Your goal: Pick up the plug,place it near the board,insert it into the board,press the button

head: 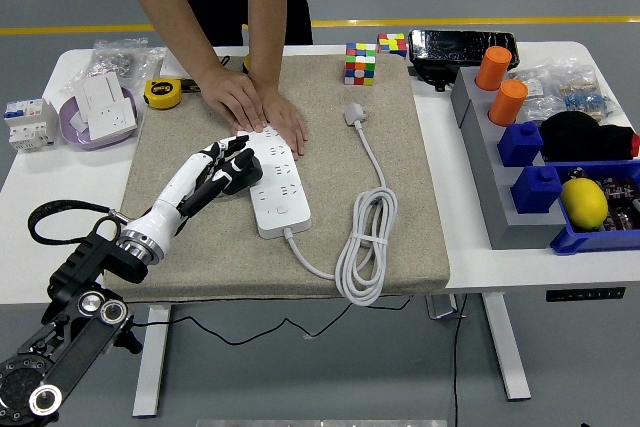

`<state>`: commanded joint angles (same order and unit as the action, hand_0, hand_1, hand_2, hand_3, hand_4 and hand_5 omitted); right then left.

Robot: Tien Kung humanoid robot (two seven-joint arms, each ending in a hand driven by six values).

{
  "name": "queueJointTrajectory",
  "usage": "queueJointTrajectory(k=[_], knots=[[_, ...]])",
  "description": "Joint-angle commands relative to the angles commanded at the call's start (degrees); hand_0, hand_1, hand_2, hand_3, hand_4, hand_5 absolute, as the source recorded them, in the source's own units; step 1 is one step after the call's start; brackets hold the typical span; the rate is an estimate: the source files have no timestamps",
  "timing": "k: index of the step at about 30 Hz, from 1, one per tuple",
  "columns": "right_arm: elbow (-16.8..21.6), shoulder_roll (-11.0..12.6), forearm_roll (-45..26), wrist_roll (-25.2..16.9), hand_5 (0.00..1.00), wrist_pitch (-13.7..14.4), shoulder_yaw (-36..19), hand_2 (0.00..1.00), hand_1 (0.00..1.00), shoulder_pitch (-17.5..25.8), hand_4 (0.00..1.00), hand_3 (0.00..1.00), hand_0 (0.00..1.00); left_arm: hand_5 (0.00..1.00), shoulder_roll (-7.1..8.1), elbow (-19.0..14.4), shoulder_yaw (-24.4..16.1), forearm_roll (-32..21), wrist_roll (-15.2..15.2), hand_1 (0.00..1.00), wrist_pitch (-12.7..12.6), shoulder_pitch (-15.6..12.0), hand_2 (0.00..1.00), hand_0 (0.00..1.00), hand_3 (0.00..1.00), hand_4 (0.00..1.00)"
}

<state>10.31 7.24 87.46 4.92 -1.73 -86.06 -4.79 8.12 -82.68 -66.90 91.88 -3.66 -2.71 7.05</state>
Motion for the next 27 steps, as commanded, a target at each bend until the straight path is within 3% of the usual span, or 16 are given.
queueJointTrajectory(k=[10, 27], knots=[[0.0, 0.0, 0.3, 0.1, 0.902, -0.1, -0.1, 0.751, 0.765, 0.2, 0.998, 0.784, 0.855, 0.998, -0.02, 2.5, 0.5, 6.9, -0.9, 0.998, -0.3, 0.5, 0.978, 0.998, 0.948, 0.998], [0.0, 0.1, 0.2, 0.1, 0.902, 0.0, 0.0, 0.751, 0.764, 0.0, 0.998, 0.784, 0.854, 0.998, 0.26, 5.2, 3.4, 12.5, -1.9, 0.998, -0.6, 3.3, 0.968, 0.998, 0.938, 0.998]])
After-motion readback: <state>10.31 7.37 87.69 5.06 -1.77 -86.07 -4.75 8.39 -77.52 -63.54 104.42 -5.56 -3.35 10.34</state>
